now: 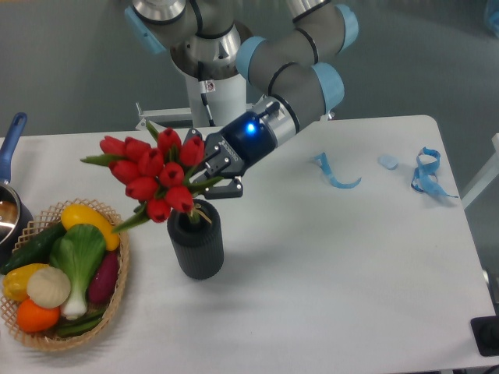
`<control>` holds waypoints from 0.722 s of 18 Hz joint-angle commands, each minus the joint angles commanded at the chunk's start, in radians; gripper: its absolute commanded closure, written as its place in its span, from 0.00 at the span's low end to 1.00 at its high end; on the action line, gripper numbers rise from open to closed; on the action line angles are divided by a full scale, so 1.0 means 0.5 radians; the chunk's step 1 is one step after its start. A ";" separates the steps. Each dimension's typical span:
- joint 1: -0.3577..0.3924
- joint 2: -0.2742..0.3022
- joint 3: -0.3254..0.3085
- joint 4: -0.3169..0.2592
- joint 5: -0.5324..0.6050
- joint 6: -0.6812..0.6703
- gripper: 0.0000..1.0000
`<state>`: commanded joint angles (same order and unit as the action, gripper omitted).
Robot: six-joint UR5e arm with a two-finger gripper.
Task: Insert the flowers into the vase
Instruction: 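Lower the tulip stems down into the grey vase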
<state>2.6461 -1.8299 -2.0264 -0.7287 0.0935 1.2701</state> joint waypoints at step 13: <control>-0.015 -0.080 -0.086 -0.003 0.068 0.153 0.79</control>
<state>2.6384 -1.8699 -2.0693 -0.7302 0.1273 1.3468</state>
